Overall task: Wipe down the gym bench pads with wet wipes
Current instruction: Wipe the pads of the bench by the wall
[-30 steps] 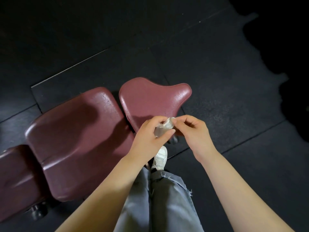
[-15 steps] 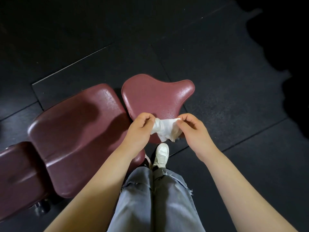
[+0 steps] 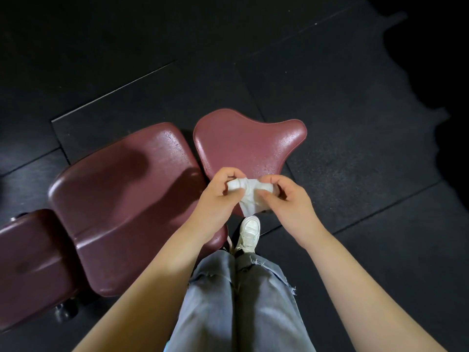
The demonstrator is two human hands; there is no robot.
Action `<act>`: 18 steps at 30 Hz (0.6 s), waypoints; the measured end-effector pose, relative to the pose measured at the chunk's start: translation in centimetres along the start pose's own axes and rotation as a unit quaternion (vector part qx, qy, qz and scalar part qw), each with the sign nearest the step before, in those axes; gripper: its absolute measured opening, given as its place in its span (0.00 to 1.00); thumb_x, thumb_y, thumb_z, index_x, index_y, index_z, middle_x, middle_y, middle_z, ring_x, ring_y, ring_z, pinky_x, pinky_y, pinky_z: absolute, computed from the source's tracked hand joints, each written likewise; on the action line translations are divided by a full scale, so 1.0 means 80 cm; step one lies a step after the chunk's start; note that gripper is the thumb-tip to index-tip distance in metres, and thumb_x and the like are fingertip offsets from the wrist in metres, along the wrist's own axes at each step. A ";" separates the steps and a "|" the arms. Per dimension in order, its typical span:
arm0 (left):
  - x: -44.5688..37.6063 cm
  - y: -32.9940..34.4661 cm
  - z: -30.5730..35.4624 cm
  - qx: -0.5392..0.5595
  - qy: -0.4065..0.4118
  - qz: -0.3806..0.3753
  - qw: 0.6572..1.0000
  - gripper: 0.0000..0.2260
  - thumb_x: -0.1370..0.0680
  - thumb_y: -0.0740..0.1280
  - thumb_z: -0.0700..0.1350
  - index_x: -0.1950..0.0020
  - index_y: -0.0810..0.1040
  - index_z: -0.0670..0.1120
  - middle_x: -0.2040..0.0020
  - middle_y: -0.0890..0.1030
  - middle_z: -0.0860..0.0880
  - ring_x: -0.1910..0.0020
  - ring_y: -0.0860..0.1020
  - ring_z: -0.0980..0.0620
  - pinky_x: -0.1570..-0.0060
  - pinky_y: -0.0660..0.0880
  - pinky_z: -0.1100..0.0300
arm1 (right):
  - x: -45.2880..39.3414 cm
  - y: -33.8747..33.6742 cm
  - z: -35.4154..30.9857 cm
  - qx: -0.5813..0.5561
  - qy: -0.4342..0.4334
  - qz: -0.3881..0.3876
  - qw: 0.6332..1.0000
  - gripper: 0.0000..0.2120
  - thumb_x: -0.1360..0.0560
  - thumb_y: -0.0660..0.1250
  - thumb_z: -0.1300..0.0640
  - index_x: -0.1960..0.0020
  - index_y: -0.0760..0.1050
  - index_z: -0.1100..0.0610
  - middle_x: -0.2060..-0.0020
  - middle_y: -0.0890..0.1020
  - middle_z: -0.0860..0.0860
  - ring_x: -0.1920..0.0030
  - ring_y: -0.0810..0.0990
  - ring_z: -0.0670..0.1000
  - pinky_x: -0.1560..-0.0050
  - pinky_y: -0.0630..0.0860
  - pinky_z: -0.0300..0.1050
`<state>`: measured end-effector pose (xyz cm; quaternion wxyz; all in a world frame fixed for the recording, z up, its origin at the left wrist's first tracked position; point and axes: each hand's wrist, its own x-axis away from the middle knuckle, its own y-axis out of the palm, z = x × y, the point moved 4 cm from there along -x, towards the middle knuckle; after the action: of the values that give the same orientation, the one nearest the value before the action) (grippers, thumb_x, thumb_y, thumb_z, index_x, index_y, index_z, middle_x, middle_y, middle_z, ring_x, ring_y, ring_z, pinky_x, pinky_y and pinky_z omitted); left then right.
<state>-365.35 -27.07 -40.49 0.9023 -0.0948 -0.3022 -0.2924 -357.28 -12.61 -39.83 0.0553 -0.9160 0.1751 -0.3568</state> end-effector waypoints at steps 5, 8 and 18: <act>-0.004 -0.015 -0.003 0.015 -0.003 -0.002 1.000 0.13 0.28 0.65 0.37 0.48 0.78 0.51 0.51 0.81 0.53 0.53 0.78 0.57 0.51 0.73 0.64 | -0.016 0.018 -0.001 0.199 -0.060 -0.046 0.977 0.11 0.26 0.73 0.58 0.44 0.81 0.50 0.51 0.76 0.45 0.54 0.74 0.40 0.53 0.68 0.26; -0.013 -0.029 -0.017 -0.084 0.001 0.048 0.995 0.12 0.24 0.68 0.39 0.51 0.78 0.57 0.51 0.81 0.57 0.53 0.79 0.56 0.51 0.73 0.64 | -0.032 0.027 -0.001 0.178 -0.064 -0.038 0.981 0.08 0.27 0.73 0.59 0.53 0.82 0.46 0.50 0.76 0.43 0.47 0.74 0.43 0.45 0.70 0.35; -0.061 -0.088 -0.055 -0.280 -0.014 0.090 0.956 0.17 0.23 0.67 0.40 0.34 0.76 0.49 0.37 0.75 0.50 0.43 0.74 0.53 0.43 0.62 0.70 | -0.168 0.068 -0.057 0.221 -0.110 0.068 0.967 0.03 0.24 0.66 0.59 0.51 0.76 0.57 0.62 0.80 0.50 0.63 0.76 0.51 0.63 0.66 0.40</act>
<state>-370.49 -32.02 -47.00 0.8580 -0.3746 -0.2106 -0.2815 -371.08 -12.72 -46.21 0.2993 -0.9008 0.1463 -0.2787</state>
